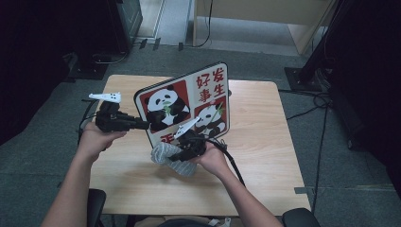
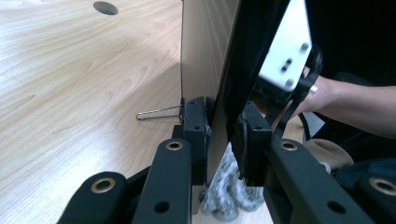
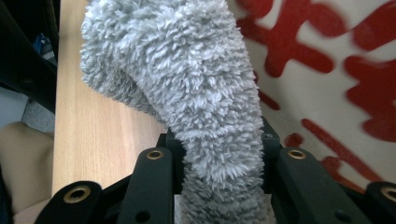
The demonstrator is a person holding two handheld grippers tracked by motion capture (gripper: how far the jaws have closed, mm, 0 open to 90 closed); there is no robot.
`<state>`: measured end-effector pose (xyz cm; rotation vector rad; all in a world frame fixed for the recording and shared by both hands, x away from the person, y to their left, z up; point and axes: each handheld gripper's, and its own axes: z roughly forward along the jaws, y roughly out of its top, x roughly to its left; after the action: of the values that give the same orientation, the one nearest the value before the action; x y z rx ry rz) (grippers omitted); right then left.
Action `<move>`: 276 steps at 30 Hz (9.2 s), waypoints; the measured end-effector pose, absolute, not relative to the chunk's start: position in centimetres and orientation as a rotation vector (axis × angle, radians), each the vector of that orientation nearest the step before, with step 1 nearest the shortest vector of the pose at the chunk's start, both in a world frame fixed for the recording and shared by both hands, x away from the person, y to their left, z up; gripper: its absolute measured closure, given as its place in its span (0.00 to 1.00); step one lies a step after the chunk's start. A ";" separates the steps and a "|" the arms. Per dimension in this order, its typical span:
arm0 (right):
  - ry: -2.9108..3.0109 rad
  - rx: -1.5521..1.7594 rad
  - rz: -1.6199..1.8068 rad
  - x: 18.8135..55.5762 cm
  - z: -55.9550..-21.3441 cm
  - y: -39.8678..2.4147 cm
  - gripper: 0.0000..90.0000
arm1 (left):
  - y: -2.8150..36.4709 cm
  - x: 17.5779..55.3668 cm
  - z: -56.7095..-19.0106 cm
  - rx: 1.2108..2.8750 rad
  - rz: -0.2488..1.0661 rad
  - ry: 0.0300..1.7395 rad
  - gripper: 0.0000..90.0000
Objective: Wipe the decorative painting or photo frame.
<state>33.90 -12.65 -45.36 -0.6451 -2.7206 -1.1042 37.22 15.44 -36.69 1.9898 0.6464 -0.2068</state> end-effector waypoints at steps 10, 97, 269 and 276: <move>-2.703 -0.600 -1.165 33.6 -42.3 -13.9 0.77 | 15.4 37.2 -36.7 1.987 -0.206 0.651 0.85; -2.623 -0.822 -1.249 44.3 -22.3 -10.0 0.73 | 15.5 37.2 -36.9 1.976 -0.192 0.648 0.86; -2.473 -1.535 -1.365 49.0 -24.6 -31.2 0.77 | 15.8 37.3 -37.4 1.972 -0.205 0.657 0.86; -2.475 -1.558 -1.326 49.0 -25.4 -31.8 0.77 | 15.8 37.3 -37.4 1.975 -0.204 0.653 0.86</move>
<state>48.98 -31.80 -25.39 -1.5576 -2.4746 -1.3263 37.32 15.77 -37.37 1.9752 0.6530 -0.2044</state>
